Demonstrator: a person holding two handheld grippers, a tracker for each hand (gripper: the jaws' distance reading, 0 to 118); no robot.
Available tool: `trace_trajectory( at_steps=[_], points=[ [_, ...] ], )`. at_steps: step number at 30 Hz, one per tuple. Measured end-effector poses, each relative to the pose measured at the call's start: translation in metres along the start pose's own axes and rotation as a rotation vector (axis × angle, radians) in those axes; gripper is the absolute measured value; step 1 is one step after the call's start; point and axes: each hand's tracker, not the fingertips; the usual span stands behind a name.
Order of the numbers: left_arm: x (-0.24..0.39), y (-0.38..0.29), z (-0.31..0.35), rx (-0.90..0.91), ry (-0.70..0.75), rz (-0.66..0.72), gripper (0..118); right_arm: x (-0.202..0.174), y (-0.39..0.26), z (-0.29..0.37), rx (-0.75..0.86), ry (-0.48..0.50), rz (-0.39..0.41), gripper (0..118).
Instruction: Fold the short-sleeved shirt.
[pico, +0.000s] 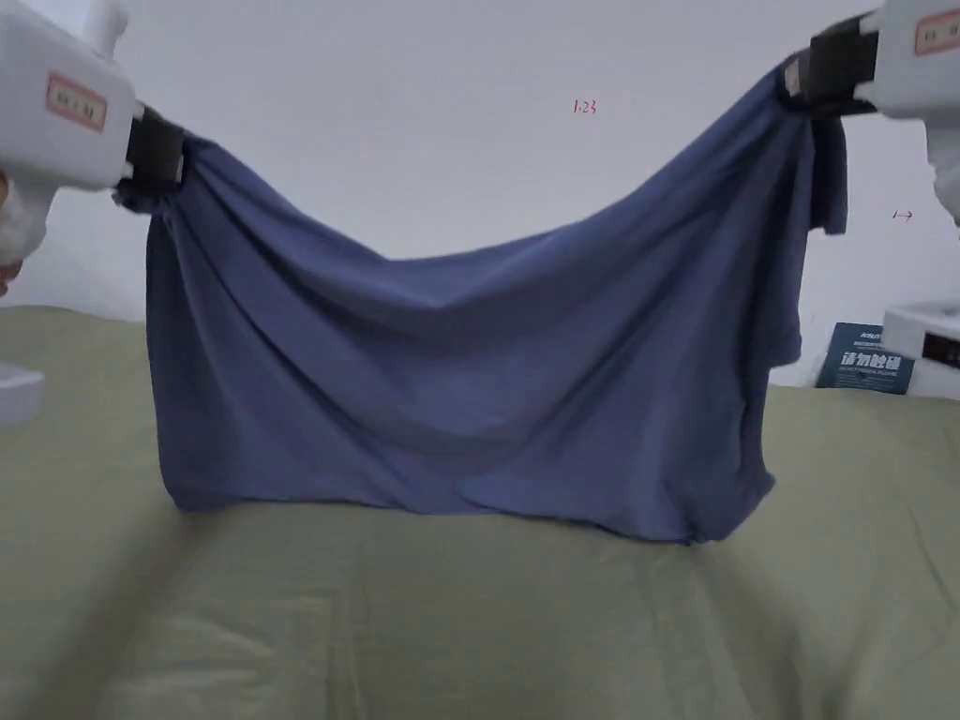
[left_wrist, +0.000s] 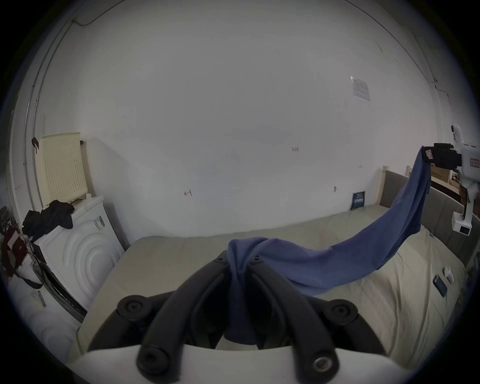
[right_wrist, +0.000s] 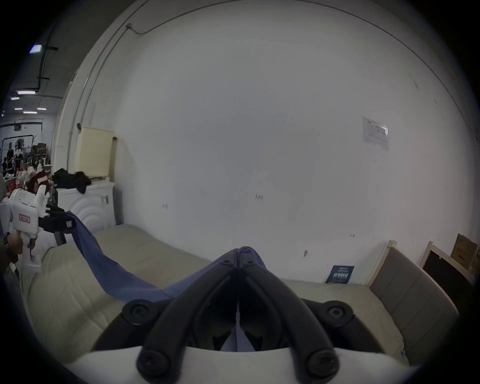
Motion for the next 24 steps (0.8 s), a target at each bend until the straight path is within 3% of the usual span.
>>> trace_trajectory(
  at_steps=[7, 10, 14, 18, 24],
  points=[
    [-0.001, -0.068, 0.06, -0.024, -0.077, -0.011, 7, -0.011, -0.044, 0.076, -0.035, 0.1, -0.028, 0],
    [-0.001, -0.1, 0.087, -0.05, -0.086, -0.021, 7, -0.012, -0.074, 0.108, -0.064, 0.13, -0.094, 0],
    [-0.002, -0.151, 0.113, -0.122, -0.134, 0.054, 7, -0.021, -0.122, 0.146, -0.122, 0.137, -0.123, 1],
    [-0.002, -0.207, 0.14, -0.184, -0.174, 0.128, 7, -0.023, -0.186, 0.176, -0.222, 0.148, -0.224, 1],
    [0.002, -0.27, 0.172, -0.288, -0.232, 0.134, 7, -0.038, -0.253, 0.221, -0.274, 0.184, -0.269, 1]
  ],
)
